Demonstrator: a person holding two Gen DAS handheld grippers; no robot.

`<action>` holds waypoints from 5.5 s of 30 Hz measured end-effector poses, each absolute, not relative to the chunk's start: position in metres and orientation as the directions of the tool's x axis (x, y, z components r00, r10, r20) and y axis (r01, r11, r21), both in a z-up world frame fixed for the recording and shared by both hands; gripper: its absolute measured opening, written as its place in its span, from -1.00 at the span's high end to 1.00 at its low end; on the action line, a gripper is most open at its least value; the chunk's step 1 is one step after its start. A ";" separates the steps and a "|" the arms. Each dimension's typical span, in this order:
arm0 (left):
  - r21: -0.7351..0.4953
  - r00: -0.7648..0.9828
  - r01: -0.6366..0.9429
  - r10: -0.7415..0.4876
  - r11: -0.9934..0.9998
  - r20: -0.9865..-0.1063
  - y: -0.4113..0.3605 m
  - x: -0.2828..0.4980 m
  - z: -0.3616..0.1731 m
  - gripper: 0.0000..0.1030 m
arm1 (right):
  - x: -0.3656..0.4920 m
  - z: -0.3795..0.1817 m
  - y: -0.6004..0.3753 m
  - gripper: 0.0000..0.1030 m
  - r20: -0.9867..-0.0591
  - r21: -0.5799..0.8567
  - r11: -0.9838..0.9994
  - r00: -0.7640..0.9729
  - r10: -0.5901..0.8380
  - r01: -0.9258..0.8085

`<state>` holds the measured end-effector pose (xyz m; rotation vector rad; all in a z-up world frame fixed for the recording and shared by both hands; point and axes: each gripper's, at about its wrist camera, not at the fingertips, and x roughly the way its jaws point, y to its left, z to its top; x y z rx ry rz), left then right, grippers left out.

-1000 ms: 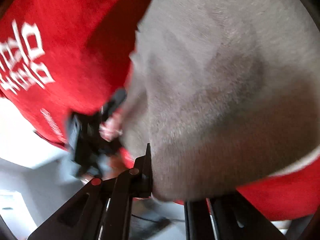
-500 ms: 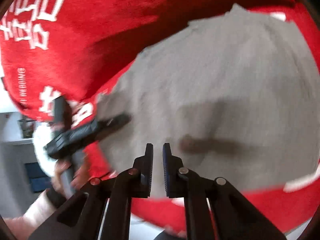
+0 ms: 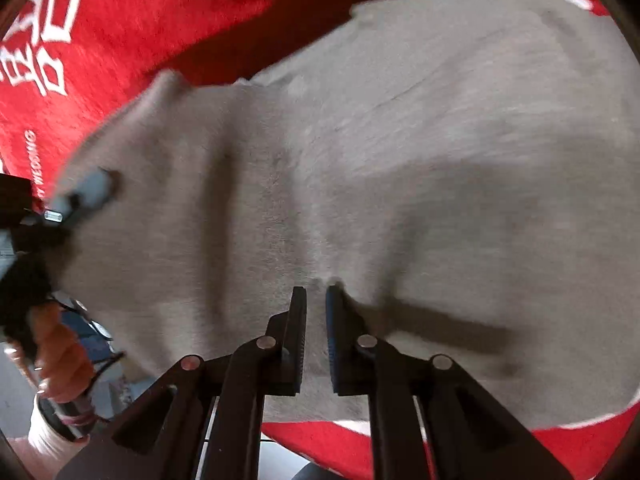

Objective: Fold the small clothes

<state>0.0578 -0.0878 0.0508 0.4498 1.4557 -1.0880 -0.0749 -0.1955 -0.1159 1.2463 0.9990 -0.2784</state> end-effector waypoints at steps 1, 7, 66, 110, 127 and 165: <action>-0.365 -0.232 0.815 -0.323 0.450 -0.917 -0.100 0.045 0.057 0.68 | -0.086 -0.111 -0.200 0.78 -0.747 0.665 0.337 0.588 0.311 0.667; -0.311 -0.249 0.923 -0.266 0.226 -0.931 -0.184 -0.056 0.043 0.68 | -0.165 -0.102 -0.234 0.78 -0.704 0.711 0.201 0.680 0.207 0.674; -0.045 -0.066 0.859 0.024 0.511 -0.998 -0.114 0.019 -0.046 -1.00 | -0.194 -0.169 -0.157 0.80 -0.442 0.830 -0.313 0.887 0.134 0.461; 0.120 0.095 0.890 0.079 0.439 -0.992 -0.081 -0.013 -0.022 -1.00 | -0.302 -0.069 -0.290 -0.30 -0.829 0.560 0.061 0.558 0.047 0.826; 0.182 0.155 0.875 0.097 0.449 -0.983 -0.115 -0.025 -0.030 -1.00 | -0.273 -0.112 -0.338 -0.44 -0.757 0.649 0.077 0.632 0.169 0.757; -0.219 -0.201 0.789 -0.096 0.573 -0.975 -0.045 -0.006 0.014 0.14 | -0.126 -0.108 -0.229 0.25 -0.404 0.899 0.077 0.747 0.528 0.432</action>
